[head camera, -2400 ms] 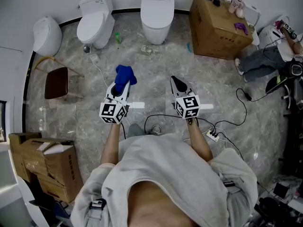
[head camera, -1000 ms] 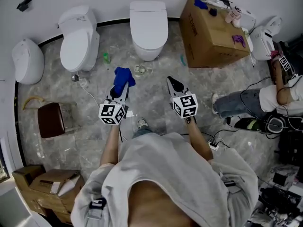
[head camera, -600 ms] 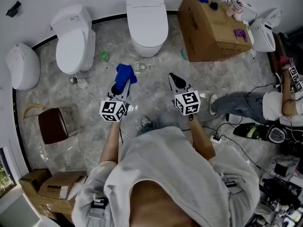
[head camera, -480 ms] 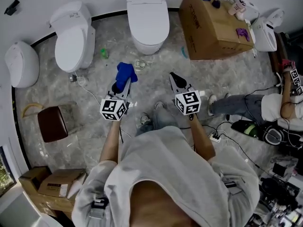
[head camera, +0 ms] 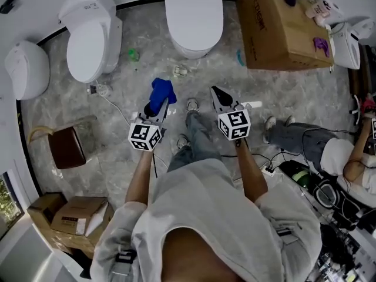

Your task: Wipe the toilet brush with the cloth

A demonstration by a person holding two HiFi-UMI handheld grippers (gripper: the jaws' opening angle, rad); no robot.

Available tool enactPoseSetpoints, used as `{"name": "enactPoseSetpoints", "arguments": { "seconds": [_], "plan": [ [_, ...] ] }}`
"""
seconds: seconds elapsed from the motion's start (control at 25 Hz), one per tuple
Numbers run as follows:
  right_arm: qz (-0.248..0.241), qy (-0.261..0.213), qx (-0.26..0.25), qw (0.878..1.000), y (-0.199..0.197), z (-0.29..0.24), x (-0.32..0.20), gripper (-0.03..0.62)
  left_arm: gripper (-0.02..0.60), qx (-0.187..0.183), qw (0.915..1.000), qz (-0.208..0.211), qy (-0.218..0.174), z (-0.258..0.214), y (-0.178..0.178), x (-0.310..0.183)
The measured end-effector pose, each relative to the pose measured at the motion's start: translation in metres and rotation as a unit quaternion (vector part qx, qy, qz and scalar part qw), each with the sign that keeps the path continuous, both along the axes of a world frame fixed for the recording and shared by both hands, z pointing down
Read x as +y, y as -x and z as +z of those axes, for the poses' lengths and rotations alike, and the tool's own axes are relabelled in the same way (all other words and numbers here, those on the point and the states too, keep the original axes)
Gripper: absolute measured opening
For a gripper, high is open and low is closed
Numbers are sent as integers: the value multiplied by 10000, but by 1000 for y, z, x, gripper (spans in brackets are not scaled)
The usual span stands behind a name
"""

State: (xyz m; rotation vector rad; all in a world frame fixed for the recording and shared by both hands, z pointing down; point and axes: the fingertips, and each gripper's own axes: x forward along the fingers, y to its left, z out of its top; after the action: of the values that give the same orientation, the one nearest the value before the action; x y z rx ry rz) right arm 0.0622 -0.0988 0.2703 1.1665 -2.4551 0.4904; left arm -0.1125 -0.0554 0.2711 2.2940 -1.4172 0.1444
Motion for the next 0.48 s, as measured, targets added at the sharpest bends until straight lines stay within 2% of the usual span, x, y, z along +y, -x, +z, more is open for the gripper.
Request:
{"name": "enactPoseSetpoints", "arguments": {
  "seconds": [0.16,0.48],
  "plan": [
    [-21,129,-103,9999,0,32,-44,32,118,-25,9996,-47,280,37,-4,-28],
    [10,-27,-89,10000,-11,127,-126,32,118,-29,9990,-253,379,144,-6,-81]
  ]
}}
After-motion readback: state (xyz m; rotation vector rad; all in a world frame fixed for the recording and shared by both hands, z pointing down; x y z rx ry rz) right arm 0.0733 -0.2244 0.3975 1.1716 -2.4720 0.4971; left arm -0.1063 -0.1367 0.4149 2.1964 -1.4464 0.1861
